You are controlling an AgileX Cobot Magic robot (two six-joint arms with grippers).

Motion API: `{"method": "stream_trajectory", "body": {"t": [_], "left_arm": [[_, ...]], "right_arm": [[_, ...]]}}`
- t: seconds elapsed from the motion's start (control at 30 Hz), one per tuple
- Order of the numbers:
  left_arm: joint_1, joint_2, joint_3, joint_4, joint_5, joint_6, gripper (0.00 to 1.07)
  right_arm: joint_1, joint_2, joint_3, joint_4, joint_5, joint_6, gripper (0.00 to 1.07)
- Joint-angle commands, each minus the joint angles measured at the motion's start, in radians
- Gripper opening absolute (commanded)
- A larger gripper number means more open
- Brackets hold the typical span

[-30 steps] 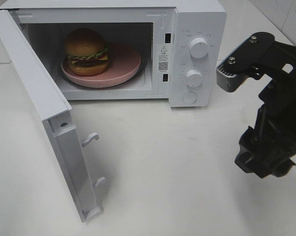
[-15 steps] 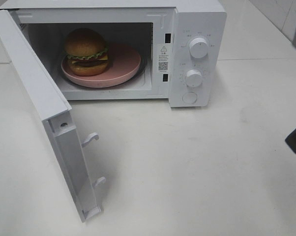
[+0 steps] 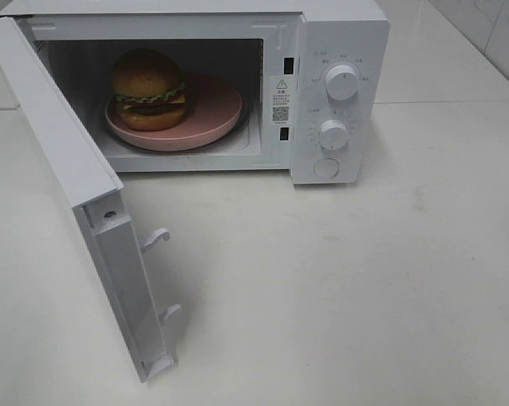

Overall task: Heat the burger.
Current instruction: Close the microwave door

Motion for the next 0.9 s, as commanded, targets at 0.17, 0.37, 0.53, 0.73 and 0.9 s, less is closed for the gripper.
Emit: {"method": "stream_trajectory", "body": {"t": [0.17,0.37,0.53,0.73,0.9], "left_arm": [[0.0,-0.016,0.003,-0.006,-0.013,0.002,1.0],[0.0,-0.016,0.003,-0.006,-0.013,0.002,1.0],[0.0,-0.016,0.003,-0.006,-0.013,0.002,1.0],[0.0,-0.016,0.003,-0.006,-0.013,0.002,1.0],[0.0,-0.016,0.003,-0.006,-0.013,0.002,1.0]], "right_arm": [[-0.082,-0.207,0.126,0.003,-0.009,0.013,0.76],[-0.118,-0.347,0.189,0.005,-0.02,0.013,0.76],[-0.122,-0.495,0.245,0.004,-0.041,0.018,0.76],[-0.122,-0.593,0.245,0.004,-0.041,0.021,0.76],[-0.122,-0.664,0.245,0.004,-0.041,0.026,0.76]]}}
